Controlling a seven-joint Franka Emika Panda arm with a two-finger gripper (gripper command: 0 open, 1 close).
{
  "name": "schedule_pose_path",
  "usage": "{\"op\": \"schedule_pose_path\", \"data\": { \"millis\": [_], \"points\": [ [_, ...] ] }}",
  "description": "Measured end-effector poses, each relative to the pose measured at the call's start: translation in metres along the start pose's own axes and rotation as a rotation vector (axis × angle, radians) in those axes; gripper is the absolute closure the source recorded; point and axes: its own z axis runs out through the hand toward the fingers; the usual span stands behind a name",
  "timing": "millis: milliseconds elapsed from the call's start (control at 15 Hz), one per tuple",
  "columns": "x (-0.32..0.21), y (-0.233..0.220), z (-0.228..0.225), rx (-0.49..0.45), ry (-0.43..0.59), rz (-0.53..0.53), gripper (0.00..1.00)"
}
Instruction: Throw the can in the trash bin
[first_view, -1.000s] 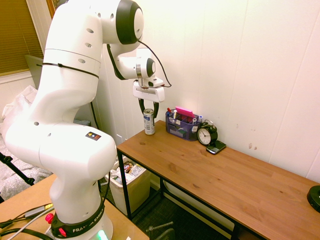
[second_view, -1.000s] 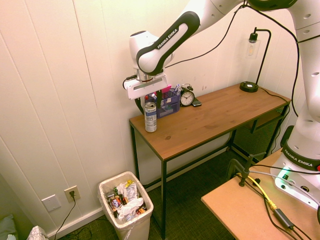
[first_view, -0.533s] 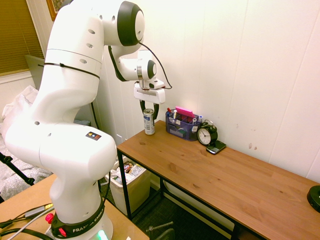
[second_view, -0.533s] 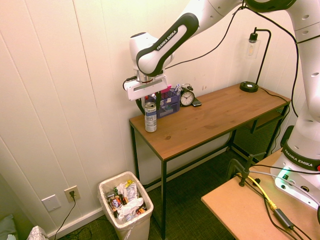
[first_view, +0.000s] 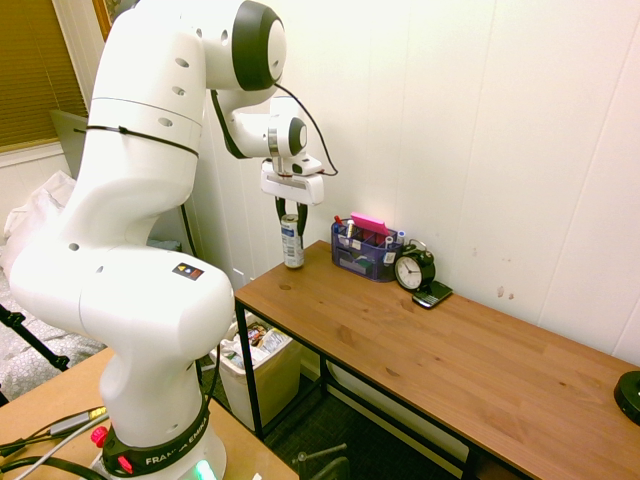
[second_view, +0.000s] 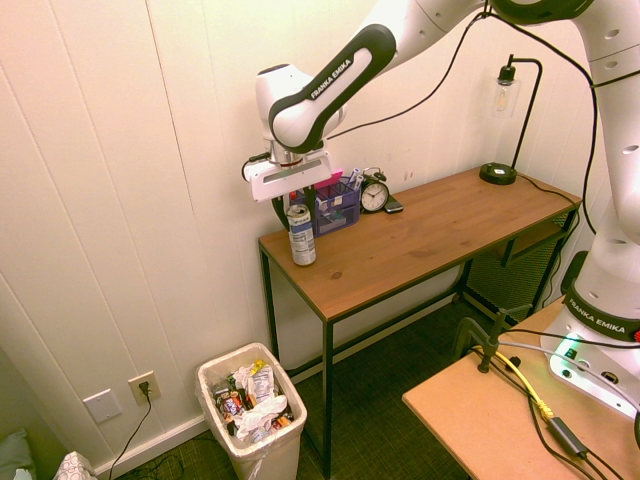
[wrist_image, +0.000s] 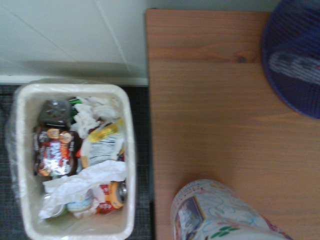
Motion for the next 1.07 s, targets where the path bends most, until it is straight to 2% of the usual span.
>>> {"op": "schedule_pose_path", "data": {
  "millis": [200, 467, 533, 733, 1067],
  "points": [
    [-0.052, -0.009, -0.023, 0.041, -0.033, -0.085, 1.0],
    [-0.117, -0.019, -0.01, 0.039, -0.077, -0.169, 1.0],
    [-0.123, -0.02, 0.0, 0.028, -0.083, -0.177, 0.0],
    [-0.127, -0.024, 0.02, 0.014, -0.097, -0.192, 0.0],
    [-0.123, -0.026, 0.019, 0.041, -0.107, -0.211, 0.0]
  ]
}}
